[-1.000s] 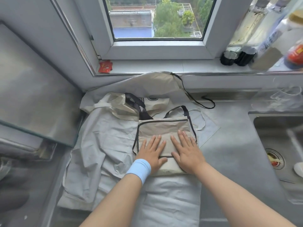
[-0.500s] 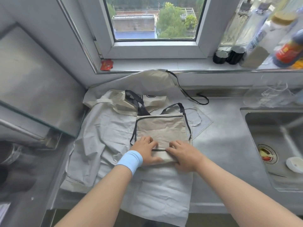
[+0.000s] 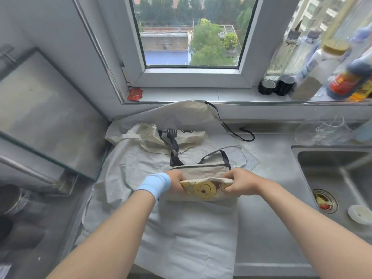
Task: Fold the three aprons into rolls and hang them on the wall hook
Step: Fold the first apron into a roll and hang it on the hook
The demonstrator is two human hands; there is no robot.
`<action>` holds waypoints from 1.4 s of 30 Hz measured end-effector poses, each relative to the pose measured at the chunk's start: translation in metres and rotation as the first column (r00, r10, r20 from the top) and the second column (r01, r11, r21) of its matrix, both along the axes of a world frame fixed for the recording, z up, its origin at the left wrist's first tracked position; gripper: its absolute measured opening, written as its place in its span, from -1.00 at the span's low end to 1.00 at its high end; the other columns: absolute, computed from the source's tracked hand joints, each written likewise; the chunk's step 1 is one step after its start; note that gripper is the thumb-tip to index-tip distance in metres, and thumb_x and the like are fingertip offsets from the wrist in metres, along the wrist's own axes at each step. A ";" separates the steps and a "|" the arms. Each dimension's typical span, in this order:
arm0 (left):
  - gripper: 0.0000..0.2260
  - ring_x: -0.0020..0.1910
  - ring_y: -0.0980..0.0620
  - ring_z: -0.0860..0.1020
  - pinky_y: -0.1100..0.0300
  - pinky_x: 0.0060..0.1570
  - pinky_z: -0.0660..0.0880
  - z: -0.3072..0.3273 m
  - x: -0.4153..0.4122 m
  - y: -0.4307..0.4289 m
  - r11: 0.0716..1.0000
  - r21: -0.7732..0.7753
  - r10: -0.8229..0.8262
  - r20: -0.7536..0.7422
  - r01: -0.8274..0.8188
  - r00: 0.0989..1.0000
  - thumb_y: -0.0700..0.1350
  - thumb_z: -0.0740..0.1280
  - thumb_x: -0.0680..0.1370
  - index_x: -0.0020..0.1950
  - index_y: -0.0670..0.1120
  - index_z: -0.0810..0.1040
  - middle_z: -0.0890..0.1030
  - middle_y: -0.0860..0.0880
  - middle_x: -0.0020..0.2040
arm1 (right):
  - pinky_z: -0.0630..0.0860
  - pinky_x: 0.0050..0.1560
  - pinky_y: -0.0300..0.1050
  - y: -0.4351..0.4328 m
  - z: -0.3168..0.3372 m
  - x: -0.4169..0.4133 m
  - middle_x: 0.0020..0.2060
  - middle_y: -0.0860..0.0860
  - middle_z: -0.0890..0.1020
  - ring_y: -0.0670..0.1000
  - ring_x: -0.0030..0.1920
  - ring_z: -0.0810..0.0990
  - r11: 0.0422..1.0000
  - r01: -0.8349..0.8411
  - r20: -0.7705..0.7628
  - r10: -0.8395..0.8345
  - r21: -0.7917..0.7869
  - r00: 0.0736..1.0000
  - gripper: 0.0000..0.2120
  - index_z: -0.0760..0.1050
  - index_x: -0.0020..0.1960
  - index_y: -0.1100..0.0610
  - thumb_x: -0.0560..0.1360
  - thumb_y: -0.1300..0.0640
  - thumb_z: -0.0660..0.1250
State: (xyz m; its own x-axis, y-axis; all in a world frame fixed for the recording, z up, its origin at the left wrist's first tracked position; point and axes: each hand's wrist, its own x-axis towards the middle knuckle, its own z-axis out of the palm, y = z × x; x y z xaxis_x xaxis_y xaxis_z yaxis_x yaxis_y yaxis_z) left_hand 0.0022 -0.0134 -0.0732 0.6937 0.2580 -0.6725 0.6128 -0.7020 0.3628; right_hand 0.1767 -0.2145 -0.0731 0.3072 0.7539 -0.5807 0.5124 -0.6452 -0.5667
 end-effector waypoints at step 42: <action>-0.43 0.50 -0.06 0.24 -0.04 0.49 0.03 -0.120 -0.018 -0.003 0.849 0.517 -0.261 0.220 0.115 0.940 0.13 0.03 0.56 0.56 0.00 0.18 0.20 -0.06 0.55 | -0.13 0.49 0.13 0.027 -0.119 0.005 0.58 0.02 -0.03 0.07 0.58 -0.08 0.944 -0.330 0.618 0.249 0.018 0.746 -0.41 0.03 0.58 -0.16 0.58 -0.25 -0.03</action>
State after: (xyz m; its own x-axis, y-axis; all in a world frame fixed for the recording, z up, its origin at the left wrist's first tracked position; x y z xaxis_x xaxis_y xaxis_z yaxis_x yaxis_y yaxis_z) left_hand -0.0154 -0.0161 -0.1935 0.8976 0.3477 -0.2710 0.3791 -0.9225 0.0722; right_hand 0.1813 -0.1875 -0.1921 0.3166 0.9142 -0.2531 0.9228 -0.3587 -0.1410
